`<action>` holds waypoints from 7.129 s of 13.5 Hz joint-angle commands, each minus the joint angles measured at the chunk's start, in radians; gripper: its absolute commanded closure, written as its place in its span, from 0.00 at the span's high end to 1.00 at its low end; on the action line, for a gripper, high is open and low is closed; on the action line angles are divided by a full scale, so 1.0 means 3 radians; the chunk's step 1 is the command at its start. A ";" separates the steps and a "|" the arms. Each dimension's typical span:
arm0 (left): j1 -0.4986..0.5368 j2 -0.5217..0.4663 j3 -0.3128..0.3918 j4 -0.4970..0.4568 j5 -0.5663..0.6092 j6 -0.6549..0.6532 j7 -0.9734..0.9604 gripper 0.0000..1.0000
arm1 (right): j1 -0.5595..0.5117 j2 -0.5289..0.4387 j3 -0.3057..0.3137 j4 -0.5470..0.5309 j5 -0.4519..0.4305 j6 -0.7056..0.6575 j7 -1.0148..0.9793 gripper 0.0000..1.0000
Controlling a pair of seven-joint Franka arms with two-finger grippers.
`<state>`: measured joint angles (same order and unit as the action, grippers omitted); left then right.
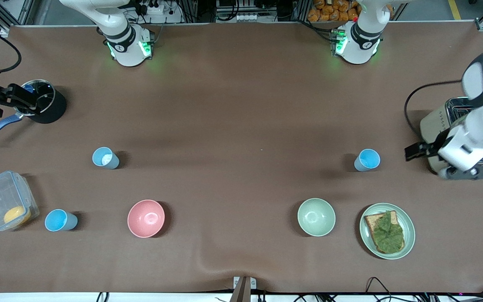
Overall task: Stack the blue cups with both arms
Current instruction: 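Reach the left gripper to the blue cup while the right gripper reaches another, then close both grippers around their blue cups and lift them, then carry the blue cup with the right gripper to mid-table and set it down, then open the right gripper and withdraw while the left gripper carries its cup over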
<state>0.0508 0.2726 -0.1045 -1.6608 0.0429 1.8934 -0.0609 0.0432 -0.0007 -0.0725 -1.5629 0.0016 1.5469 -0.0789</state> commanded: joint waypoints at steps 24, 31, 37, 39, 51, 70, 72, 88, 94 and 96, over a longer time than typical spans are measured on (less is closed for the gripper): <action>0.0035 0.0083 -0.0050 -0.1669 0.0072 0.1670 -0.0134 0.86 | 0.0352 0.1290 -0.0024 -0.1304 -0.0077 0.1822 -0.0059 1.00; 0.0035 0.0175 -0.0050 -0.1664 0.0062 0.1803 -0.0190 0.41 | 0.0342 0.1439 -0.0019 -0.1473 -0.0072 0.2023 -0.0176 0.31; 0.0035 0.0175 -0.0056 -0.1648 0.0067 0.1824 -0.0272 0.00 | 0.0388 0.1465 -0.0019 -0.1331 -0.0067 0.1773 -0.0172 0.00; 0.0035 0.0175 -0.0050 -0.1648 0.0067 0.1824 -0.0272 0.00 | 0.0454 0.1449 -0.0019 -0.1213 -0.0046 0.1604 -0.0131 0.00; 0.0035 0.0160 -0.0050 -0.1618 0.0067 0.1824 -0.0267 0.00 | 0.1706 0.1597 -0.0009 -0.0467 0.0762 0.1179 0.1202 0.00; 0.0020 0.0078 -0.0056 -0.1439 0.0072 0.1737 -0.0211 0.00 | 0.2464 0.2487 -0.0009 0.0301 0.0859 0.1776 0.1741 1.00; 0.0005 0.0073 -0.0061 -0.1367 0.0072 0.1630 -0.0216 0.00 | 0.2500 0.2472 -0.0009 0.0306 0.0849 0.1844 0.1751 1.00; -0.0011 0.0007 -0.0520 -0.0549 0.0026 0.0500 -0.0808 0.00 | 0.1544 0.1833 -0.0029 0.0869 0.0823 0.0116 0.1444 1.00; -0.0097 0.0052 -0.0863 -0.0518 0.0031 0.0505 -0.1651 0.00 | 0.0951 0.1257 -0.0029 0.0619 0.0665 -0.0104 0.1209 1.00; -0.0286 0.0109 -0.0874 -0.0467 0.0031 0.0505 -0.1974 0.00 | 0.0889 0.0935 -0.0029 0.0333 0.0309 -0.0013 0.1143 1.00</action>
<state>0.0087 0.2814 -0.3612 -1.8390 0.0429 2.0662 -0.5631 0.3316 0.4153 -0.1003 -1.3205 0.1779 1.5081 0.2790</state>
